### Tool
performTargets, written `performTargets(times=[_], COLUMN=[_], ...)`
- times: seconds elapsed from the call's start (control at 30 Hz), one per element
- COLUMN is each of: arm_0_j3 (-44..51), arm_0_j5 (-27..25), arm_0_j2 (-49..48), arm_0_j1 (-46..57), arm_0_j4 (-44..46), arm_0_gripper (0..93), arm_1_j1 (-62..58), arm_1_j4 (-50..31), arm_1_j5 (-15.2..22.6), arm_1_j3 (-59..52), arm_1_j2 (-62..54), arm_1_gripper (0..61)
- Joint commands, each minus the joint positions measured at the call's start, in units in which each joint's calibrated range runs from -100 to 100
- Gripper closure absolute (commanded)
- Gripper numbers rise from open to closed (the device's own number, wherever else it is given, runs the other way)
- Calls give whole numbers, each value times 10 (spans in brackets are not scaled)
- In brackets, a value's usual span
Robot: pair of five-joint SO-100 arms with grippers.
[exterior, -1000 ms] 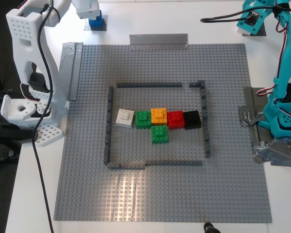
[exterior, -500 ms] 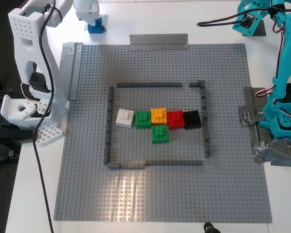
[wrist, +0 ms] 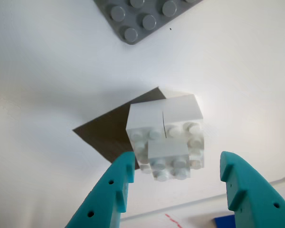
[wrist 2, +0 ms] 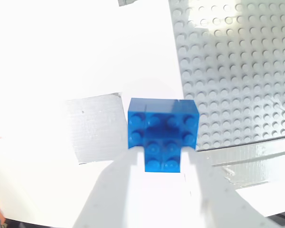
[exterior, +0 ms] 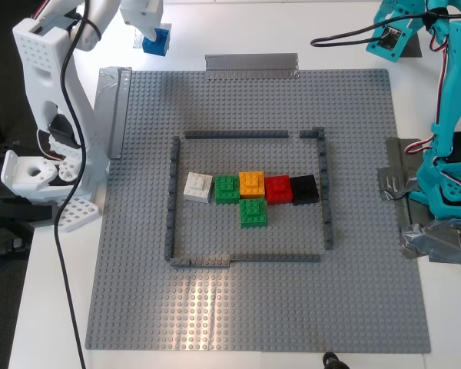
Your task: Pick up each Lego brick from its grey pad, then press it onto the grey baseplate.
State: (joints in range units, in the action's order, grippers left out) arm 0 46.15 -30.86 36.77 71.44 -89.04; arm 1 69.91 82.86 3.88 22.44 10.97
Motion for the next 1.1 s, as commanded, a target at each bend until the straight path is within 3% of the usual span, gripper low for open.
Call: performTargets(times=[0.0, 0.33, 0.57, 0.63, 0.7, 0.77, 0.9, 1.07], arm_0_j3=[23, 17, 17, 16, 16, 16, 16, 15], arm_0_j5=[3, 3, 4, 4, 7, 18, 33, 34], arm_0_j2=[-5, -5, -5, -5, -5, -5, -5, -9], arm_0_j1=[1, 2, 4, 4, 4, 5, 5, 9], arm_0_j4=[6, 6, 6, 6, 7, 13, 18, 14], arm_0_gripper=[731, 751, 838, 865, 897, 927, 927, 927], arm_1_j1=[-34, -104, -126, -141, -165, -181, -219, -263], arm_1_j4=[0, -69, -19, 1, 13, 21, 41, 65], arm_1_j5=[-10, -33, -53, -66, -102, -99, -96, -118], arm_1_j3=[-37, -287, -265, -249, -243, -241, -240, -242], arm_1_j2=[-151, -366, -356, -348, -344, -344, -344, -363], arm_1_gripper=[612, 612, 612, 612, 613, 613, 613, 613])
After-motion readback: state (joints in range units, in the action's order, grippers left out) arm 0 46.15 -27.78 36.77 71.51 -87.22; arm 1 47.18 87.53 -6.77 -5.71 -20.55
